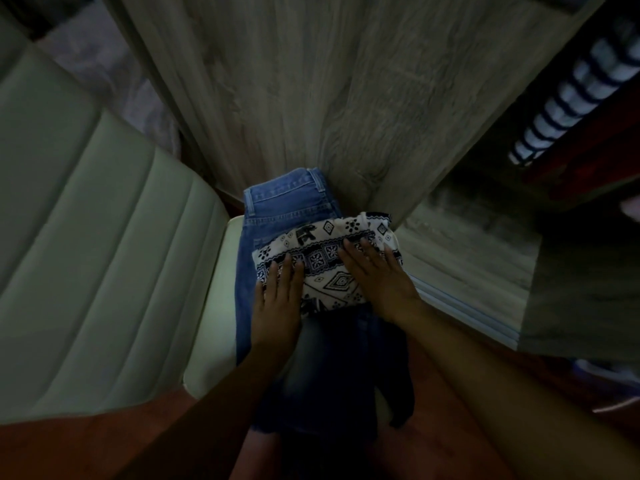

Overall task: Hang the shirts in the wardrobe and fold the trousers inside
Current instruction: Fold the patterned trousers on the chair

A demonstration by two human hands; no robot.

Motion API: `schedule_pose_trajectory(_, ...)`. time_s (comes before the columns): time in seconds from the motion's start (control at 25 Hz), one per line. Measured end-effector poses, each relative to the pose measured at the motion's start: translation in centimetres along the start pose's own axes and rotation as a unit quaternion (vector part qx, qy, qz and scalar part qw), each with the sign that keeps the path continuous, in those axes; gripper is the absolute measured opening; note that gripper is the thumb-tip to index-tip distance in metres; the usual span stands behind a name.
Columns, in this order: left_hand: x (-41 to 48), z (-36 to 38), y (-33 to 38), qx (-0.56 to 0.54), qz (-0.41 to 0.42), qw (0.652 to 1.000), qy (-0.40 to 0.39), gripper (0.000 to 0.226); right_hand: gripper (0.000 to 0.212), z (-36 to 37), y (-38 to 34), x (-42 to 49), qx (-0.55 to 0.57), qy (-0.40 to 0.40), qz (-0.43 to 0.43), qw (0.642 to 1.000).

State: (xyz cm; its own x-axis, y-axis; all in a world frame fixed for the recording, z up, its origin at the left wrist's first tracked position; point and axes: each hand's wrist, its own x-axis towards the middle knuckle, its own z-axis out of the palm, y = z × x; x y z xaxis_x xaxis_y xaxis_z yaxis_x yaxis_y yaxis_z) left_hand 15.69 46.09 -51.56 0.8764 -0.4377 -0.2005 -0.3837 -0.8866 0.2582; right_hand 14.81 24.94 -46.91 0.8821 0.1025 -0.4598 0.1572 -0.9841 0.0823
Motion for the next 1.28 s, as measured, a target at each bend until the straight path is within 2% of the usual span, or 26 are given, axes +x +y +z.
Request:
schedule_pose_trajectory(0.08,0.4,0.2,-0.3,0.003,-0.002,1.0,0.013,0.099,0.096,-0.2,0.4,0.2,0.023,-0.009,-0.007,1.0)
schedule_pose_trajectory(0.2,0.8,0.1,0.0,0.005,-0.017,1.0,-0.008,0.099,0.104,-0.3,0.2,-0.2,0.011,0.0,-0.012,1.0)
schedule_pose_trajectory(0.28,0.8,0.2,0.1,0.002,-0.02,1.0,0.002,0.1,0.097,-0.1,0.1,0.0,0.014,-0.001,-0.008,1.0)
schedule_pose_trajectory(0.36,1.0,-0.1,-0.3,0.009,-0.014,1.0,0.022,0.093,0.087,-0.3,0.2,0.5,0.025,0.01,-0.002,1.0)
schedule_pose_trajectory(0.44,1.0,-0.6,-0.8,0.006,0.004,0.999,0.048,0.077,0.079,0.0,0.1,0.1,0.069,0.074,-0.003,0.995)
schedule_pose_trajectory(0.52,0.8,-1.6,-1.2,-0.017,0.019,0.994,0.102,0.062,0.073,0.4,-0.1,-0.4,0.092,0.19,-0.023,0.977)
schedule_pose_trajectory(0.64,0.5,-2.8,-1.6,-0.078,0.016,0.987,0.139,0.052,0.08,1.0,-0.1,-0.9,0.163,0.222,-0.011,0.961)
schedule_pose_trajectory(0.76,0.1,-3.2,-1.2,-0.091,0.013,0.992,0.091,0.066,0.074,0.2,-0.2,-1.2,0.233,0.22,-0.023,0.947)
schedule_pose_trajectory(0.88,-0.7,-2.8,0.2,-0.02,-0.004,1.0,0.001,0.101,0.076,0.6,-0.2,-1.1,0.232,0.236,-0.036,0.943)
schedule_pose_trajectory(0.96,-0.6,-2.3,1.1,0.015,-0.004,1.0,-0.02,0.11,0.08,1.4,-0.4,-1.1,0.22,0.239,-0.041,0.945)
schedule_pose_trajectory(1.08,0.2,-1.1,1.1,0.053,0.02,0.998,0.013,0.104,0.081,2.1,-0.3,-1.1,0.211,0.226,-0.042,0.95)
schedule_pose_trajectory(1.16,0.6,-0.5,0.1,0.032,0.032,0.998,0.044,0.093,0.078,2.2,0.1,-1.0,0.202,0.229,-0.043,0.951)
schedule_pose_trajectory(1.28,0.6,-1.3,-1.8,0.003,0.052,0.998,0.045,0.08,0.071,2.1,0.2,-1.0,0.212,0.238,-0.046,0.947)
